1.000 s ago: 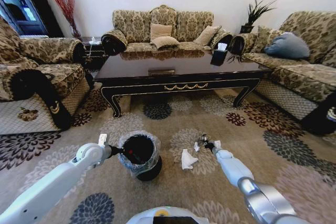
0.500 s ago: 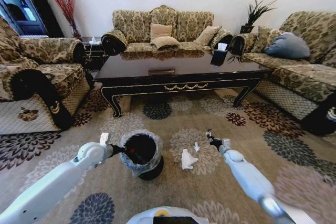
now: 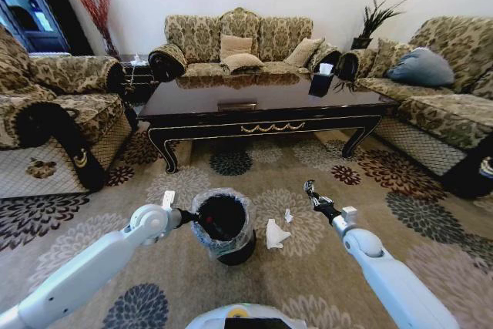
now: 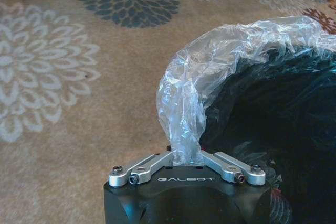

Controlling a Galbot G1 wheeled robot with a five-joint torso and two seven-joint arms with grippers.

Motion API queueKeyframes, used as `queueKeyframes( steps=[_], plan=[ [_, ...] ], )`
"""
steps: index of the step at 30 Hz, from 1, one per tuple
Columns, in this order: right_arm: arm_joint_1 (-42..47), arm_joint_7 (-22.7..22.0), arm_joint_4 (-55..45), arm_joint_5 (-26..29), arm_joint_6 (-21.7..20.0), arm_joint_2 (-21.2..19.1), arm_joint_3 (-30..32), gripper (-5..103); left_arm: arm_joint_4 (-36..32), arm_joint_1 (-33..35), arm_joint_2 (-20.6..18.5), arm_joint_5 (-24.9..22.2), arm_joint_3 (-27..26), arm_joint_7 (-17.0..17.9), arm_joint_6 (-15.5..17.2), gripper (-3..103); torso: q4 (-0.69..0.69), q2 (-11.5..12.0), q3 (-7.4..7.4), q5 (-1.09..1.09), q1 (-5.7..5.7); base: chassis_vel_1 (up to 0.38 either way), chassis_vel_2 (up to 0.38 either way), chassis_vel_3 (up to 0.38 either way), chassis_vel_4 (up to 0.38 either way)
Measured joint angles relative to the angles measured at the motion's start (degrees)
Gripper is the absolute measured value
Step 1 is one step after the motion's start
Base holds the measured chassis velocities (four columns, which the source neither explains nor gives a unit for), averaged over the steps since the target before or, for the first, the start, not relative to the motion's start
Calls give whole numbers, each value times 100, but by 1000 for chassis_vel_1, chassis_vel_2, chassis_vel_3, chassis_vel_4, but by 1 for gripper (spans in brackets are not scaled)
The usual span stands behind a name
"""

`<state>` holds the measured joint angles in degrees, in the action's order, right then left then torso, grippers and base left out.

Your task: Move to the front of the table and pick up the trash from the floor, then place it into the trash bin.

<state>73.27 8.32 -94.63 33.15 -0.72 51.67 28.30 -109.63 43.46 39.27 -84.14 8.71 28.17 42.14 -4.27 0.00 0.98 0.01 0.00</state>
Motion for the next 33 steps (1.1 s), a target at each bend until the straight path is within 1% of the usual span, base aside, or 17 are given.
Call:
queueKeyframes(
  steps=[3, 4, 5, 6, 8, 9, 11, 13, 14, 18, 21, 25, 30, 33],
  plan=[
    [445, -5, -681, 57, 4, 1, 287, 14, 90, -422, 148, -194, 478, 171, 0, 0, 0, 0, 0, -2, 0, 0, 0, 0, 0],
    [445, -5, -681, 57, 4, 1, 287, 14, 90, -422, 148, -194, 478, 171, 0, 0, 0, 0, 0, -2, 0, 0, 0, 0, 0],
    [548, -5, -845, 73, 4, 6, 349, 14, 108, -543, 193, -262, 615, 222, 0, 0, -1, 0, 1, -1, 0, 0, 0, 0, 0],
    [721, -5, -1112, 88, 7, 24, 467, 14, 154, -780, 311, -386, 862, 342, 0, 0, -1, 0, 1, -1, 0, 0, 0, 0, 0],
    [963, -15, -1478, 93, 9, 66, 618, 14, 229, -1083, 494, -511, 1150, 507, 0, 0, -1, 0, 1, -1, 0, 0, 0, 0, 0],
    [963, -15, -1478, 93, 9, 66, 618, 14, 229, -1083, 494, -511, 1150, 507, 0, 0, -1, 0, 1, -1, 0, 0, 0, 0, 0],
    [1175, -25, -1832, 89, 10, 109, 750, 14, 322, -1335, 679, -595, 1356, 632, 0, 0, -1, 0, 1, 1, 0, 0, 0, 0, 0],
    [1519, -29, -2393, 76, 12, 179, 920, 14, 467, -1648, 945, -655, 1615, 773, 0, 0, -1, 0, 1, -1, 0, 0, 0, 0, 0],
    [1519, -29, -2393, 76, 12, 179, 920, 14, 467, -1648, 945, -655, 1615, 773, 0, 0, -1, 0, 1, -1, 0, 0, 0, 0, 0],
    [2002, -28, -3067, -30, 19, 295, 1052, 14, 611, -1991, 1226, -691, 1915, 864, 0, 0, -2, 0, 1, -1, 0, 0, 0, 0, 0],
    [2184, -31, -3305, -111, 22, 368, 1043, 14, 659, -2108, 1315, -698, 2031, 903, 0, 0, -2, 0, 1, -2, 0, 0, 0, 0, 0],
    [2418, -37, -3528, -330, 59, 480, 875, 14, 710, -2227, 1396, -698, 2142, 944, 0, 0, 0, 0, 1, -1, 0, 0, 0, 0, 0],
    [2537, -58, -3511, -850, 154, 642, 380, 14, 700, -2365, 1469, -716, 2227, 992, 0, 0, 0, 0, 1, -2, 0, 0, 0, 0, 0],
    [2527, -74, -3442, -983, 169, 680, 250, 14, 669, -2376, 1474, -735, 2231, 1012, 0, 0, 0, 0, 1, -1, 0, 0, 0, 0, 0]
  ],
)
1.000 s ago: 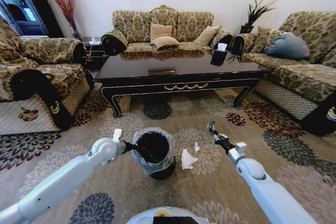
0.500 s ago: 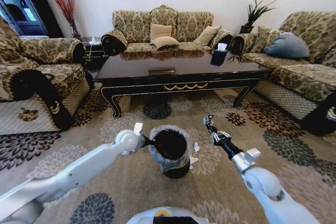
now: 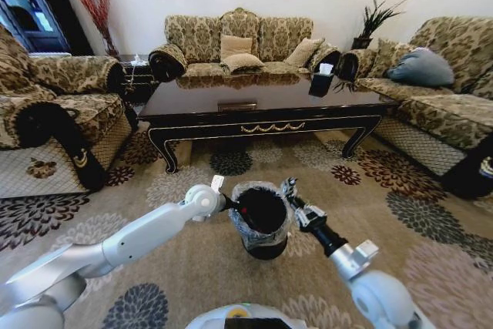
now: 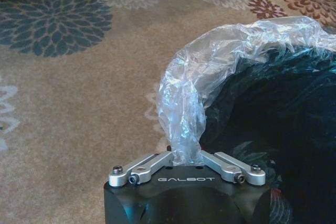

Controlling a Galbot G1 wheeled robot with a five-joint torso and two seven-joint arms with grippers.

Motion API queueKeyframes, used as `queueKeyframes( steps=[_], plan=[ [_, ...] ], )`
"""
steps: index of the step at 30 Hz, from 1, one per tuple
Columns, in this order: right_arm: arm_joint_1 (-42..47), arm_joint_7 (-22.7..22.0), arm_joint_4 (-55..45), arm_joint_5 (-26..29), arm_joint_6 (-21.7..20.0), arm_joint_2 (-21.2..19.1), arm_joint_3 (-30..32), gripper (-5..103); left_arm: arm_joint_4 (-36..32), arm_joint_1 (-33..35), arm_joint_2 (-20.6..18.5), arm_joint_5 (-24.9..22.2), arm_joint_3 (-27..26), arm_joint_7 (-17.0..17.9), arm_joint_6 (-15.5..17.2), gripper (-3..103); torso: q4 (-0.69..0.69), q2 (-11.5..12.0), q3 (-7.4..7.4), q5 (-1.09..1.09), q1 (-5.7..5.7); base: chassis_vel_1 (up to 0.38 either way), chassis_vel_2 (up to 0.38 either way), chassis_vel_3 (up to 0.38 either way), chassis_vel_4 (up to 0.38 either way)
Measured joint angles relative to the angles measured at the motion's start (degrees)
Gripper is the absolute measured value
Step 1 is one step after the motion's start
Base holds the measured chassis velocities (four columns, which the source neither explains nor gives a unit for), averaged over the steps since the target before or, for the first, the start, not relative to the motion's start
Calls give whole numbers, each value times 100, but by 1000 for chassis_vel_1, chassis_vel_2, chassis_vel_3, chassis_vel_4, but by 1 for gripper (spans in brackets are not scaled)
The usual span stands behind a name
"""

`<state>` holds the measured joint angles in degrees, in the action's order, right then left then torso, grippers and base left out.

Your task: Move to the front of the table and pick up the trash from the floor, then place it into the trash bin.

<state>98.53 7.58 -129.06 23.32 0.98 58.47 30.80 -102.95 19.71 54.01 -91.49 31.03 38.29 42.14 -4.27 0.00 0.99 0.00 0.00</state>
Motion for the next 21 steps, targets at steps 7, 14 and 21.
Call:
queueKeyframes(
  steps=[7, 14, 21],
  plan=[
    [-26, -48, 118, -222, 13, 85, -253, 14, -125, 46, -34, -17, -17, 31, 0, 0, 0, 0, 0, 0, 0, 0, 0, 0, 0],
    [-92, -10, 195, -332, 31, -9, -243, 22, -123, -9, -30, -39, -44, 35, 0, 0, -1, 0, 0, 0, 0, 0, 0, 0, 0],
    [-120, 33, 293, -493, 48, -22, -269, 49, -168, 104, -127, 20, -83, 39, 0, 0, 0, 0, 0, 0, 0, 0, 0, 0, 0]
  ],
)
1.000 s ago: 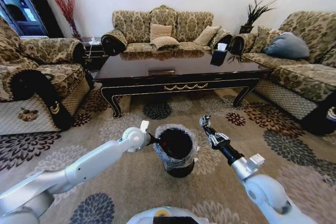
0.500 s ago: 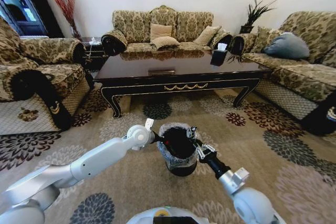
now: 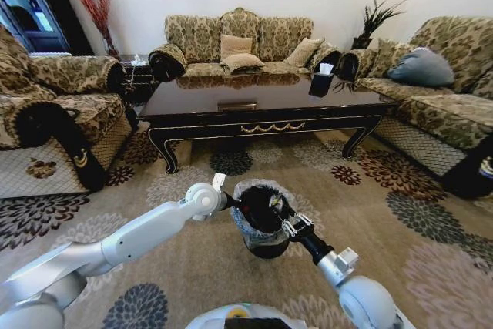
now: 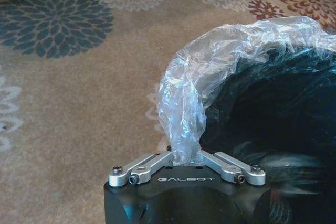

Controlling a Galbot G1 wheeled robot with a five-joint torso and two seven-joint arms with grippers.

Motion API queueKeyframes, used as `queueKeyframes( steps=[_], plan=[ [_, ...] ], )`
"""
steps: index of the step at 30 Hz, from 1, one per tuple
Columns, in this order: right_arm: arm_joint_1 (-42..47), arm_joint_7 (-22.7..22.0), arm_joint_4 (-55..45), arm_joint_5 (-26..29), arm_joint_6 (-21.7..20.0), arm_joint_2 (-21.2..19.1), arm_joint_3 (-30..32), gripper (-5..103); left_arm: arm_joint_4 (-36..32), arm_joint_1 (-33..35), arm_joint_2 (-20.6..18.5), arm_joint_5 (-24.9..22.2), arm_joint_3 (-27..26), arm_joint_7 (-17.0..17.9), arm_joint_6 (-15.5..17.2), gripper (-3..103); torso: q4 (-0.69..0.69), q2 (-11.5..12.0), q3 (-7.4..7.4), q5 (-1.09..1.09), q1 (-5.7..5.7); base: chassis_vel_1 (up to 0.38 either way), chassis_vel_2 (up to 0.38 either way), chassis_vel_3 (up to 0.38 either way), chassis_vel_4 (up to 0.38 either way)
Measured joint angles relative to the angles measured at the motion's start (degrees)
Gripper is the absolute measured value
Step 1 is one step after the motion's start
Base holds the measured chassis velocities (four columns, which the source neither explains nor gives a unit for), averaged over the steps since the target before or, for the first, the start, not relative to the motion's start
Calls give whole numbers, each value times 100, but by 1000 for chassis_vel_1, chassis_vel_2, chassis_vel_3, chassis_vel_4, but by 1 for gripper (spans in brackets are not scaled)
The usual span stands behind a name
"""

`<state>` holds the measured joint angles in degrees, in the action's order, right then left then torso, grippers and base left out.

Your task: Move to the front of the table and pick up the trash from the floor, then place it into the trash bin.

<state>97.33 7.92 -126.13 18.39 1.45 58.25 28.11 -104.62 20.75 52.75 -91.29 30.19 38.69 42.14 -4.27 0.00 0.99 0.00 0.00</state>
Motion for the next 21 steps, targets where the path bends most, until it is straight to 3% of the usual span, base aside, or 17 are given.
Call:
queueKeyframes(
  steps=[3, 4, 8, 10, 11, 13, 21],
  plan=[
    [-62, -2, 34, 2, 3, -23, -15, 54, -36, 30, -54, 0, -30, -16, 0, 0, -1, 0, 0, -1, 0, 0, 0, 0, 0],
    [-77, -4, 29, 18, -2, -24, -17, 65, -38, 45, -78, 2, -46, -18, 0, 0, -1, 0, 0, 0, 0, 0, 0, 0, 0],
    [-119, -15, -18, 123, -48, -17, -20, 77, -40, 142, -158, 32, -113, -31, 0, 0, 0, 0, 0, -1, 0, 0, 0, 0, 0],
    [-143, -21, -19, 172, -60, -19, -8, 77, -40, 213, -199, 58, -159, -34, 0, 0, -1, 0, 0, -1, 0, 0, 0, 0, 0],
    [-154, -23, -18, 188, -61, -22, -1, 87, -41, 229, -208, 65, -171, -34, 0, 0, -1, 0, 0, -1, 0, 0, 0, 0, 0],
    [-233, -84, -10, 377, -88, -60, 69, 97, -50, 405, -287, 115, -314, -44, 0, 0, -1, 0, 0, -1, 0, 0, 0, 0, 0],
    [-550, -243, 88, 869, -242, -89, 218, 100, -230, 877, -518, 190, -673, -54, 0, 0, -1, 0, 0, -1, 0, 0, 0, 0, 0]
  ],
)
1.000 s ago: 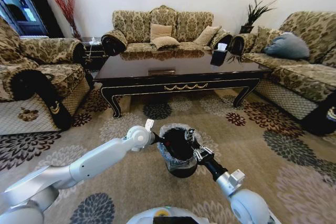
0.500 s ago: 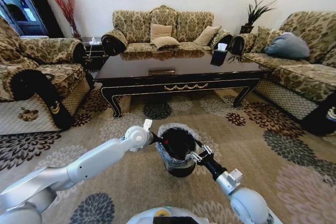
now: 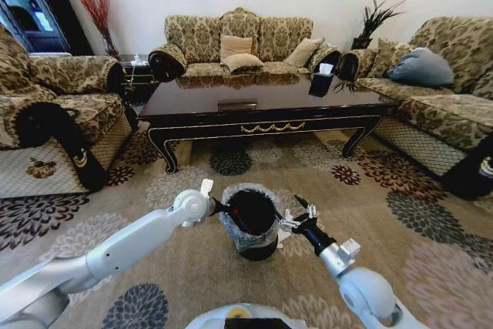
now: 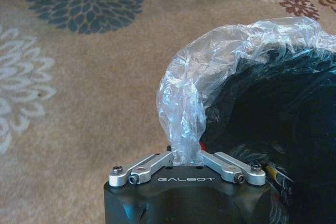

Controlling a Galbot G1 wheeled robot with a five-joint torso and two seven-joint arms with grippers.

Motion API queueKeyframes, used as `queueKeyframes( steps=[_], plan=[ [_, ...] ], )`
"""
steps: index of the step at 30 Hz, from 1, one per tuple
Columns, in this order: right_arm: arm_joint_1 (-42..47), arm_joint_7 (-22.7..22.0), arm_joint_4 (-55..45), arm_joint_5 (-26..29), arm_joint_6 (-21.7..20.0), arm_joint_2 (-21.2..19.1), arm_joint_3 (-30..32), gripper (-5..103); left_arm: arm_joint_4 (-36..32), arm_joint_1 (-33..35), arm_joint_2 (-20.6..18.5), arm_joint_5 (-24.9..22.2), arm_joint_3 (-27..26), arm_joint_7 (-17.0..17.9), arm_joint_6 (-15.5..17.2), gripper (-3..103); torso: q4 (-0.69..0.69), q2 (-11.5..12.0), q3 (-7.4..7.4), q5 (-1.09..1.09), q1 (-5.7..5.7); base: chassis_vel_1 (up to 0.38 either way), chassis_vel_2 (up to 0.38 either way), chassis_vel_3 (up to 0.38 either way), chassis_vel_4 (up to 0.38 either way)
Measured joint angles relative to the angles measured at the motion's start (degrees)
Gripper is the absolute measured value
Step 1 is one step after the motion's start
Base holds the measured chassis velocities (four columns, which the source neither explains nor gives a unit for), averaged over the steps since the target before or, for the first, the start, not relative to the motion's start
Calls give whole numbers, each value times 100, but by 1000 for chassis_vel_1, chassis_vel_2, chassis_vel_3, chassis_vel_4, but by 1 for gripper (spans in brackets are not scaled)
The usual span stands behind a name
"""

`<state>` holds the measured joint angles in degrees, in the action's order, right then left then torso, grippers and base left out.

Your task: Move to the front of the table and pick up the trash from the floor, then place it into the trash bin.

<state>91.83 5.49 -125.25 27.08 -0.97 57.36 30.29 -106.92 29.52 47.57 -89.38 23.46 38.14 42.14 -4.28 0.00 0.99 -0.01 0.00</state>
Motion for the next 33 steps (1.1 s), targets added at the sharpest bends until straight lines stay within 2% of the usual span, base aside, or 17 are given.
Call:
queueKeyframes(
  steps=[5, 9, 11, 14, 19, 23, 33],
  plan=[
    [-374, -176, 389, 314, -93, -10, 115, 100, -117, 526, -268, 171, -503, -125, 0, 0, 0, 0, 0, -1, 0, 0, 0, 0, 0],
    [-816, -540, 1246, 607, -151, -83, 43, 100, -241, 936, -608, 408, -896, -316, 0, 0, 3, 0, 0, 2, 0, 0, 0, 0, 0],
    [-905, -572, 1456, 658, -172, -106, 15, 100, -265, 1018, -658, 440, -1005, -346, 1, 0, 2, 0, 0, 3, 0, 0, 0, 0, 0],
    [-1134, -585, 1937, 779, -280, -131, -94, 100, -288, 1394, -723, 495, -1548, -461, -1, 0, -2, 0, 0, 0, 0, 0, 0, 0, 0],
    [-1342, -614, 2297, 722, -295, -78, -254, 100, -231, 1819, -782, 668, -2016, -637, -3, 0, 0, 0, 0, 0, 0, 0, 0, 0, 0],
    [-1731, -666, 3074, 582, -269, 33, -537, 100, -145, 2289, -792, 828, -2482, -815, 0, 0, 0, 0, 0, 0, 0, 0, 0, 0, 0],
    [-2758, -616, 4581, 375, -184, 278, -1139, 100, -142, 2703, -840, 846, -2942, -888, -1, 0, 1, 0, 0, -1, 0, 0, 0, 0, 0]
  ],
)
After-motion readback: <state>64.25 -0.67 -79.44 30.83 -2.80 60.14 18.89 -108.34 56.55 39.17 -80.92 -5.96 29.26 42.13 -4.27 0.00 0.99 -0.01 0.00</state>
